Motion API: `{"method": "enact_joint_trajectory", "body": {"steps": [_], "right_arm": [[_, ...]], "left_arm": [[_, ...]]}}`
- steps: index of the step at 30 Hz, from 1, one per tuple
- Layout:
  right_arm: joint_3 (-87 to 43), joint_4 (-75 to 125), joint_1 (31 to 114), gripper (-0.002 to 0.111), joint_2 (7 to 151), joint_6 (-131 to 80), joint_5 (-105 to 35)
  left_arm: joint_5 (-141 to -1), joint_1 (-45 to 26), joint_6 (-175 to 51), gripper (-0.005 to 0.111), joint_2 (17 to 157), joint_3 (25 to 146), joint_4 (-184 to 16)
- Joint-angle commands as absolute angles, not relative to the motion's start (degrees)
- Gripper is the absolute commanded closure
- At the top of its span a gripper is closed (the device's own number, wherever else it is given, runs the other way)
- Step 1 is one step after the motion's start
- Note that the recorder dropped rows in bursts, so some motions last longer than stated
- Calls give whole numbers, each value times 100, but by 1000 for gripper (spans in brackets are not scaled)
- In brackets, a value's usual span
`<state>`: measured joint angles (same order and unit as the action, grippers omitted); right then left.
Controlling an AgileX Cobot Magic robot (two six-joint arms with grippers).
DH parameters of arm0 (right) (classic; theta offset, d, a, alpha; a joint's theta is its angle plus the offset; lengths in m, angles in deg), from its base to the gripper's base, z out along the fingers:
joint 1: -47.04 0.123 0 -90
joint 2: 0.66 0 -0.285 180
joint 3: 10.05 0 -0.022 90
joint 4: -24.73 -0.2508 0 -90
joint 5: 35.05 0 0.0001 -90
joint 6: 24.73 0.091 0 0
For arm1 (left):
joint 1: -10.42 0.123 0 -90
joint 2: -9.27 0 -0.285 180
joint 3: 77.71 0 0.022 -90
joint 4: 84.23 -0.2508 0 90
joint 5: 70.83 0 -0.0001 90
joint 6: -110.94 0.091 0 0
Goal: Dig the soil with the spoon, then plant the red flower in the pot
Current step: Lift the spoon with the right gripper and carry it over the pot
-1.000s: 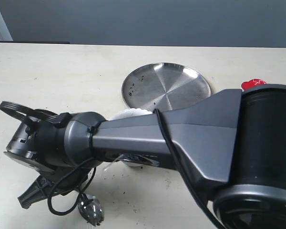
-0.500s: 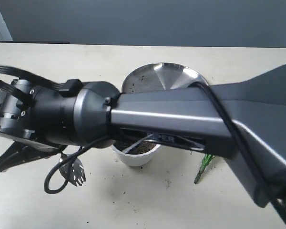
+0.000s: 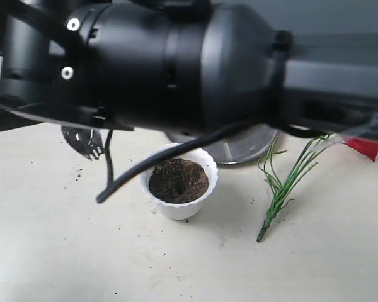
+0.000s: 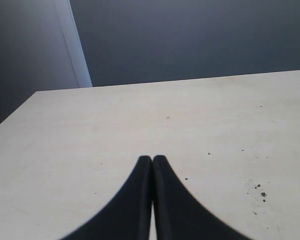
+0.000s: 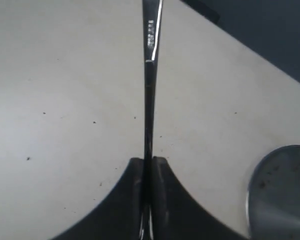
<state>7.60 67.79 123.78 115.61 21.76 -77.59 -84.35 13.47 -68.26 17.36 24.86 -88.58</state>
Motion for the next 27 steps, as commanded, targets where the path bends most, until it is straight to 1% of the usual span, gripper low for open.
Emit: {"method": "enact_joint_trajectory", "body": {"steps": [1,5,9,13,16,19,23,27], "right_arm": [[24,7557,12374,109,10934,2740,-7772],[-858,8210,12374,109,10406,3457,-7697],[-1856,9319,12374,109,9901,4515,-7626],[-2868,10887,12374,109,9469,6292,-7483],[-3400,11858,12364,109,9408,7537,-7413],[-3698,12440,12288,109,9517,8232,-7331],[-3784,12468,11784,109,9983,8568,-6587],[-3784,12468,11557,109,10298,8839,-6338]], "left_arm": [[-8404,1311,-6847,106,1706,2507,-8826],[-8414,1311,-6847,106,1706,2507,-8826],[-8414,1311,-6847,106,1706,2507,-8826],[-8414,1311,-6847,106,1706,2507,-8826],[-8414,1311,-6847,106,1706,2507,-8826],[-8414,1311,-6847,106,1706,2507,-8826],[-8414,1311,-6847,106,1706,2507,-8826],[-8414,1311,-6847,106,1706,2507,-8826]]}}
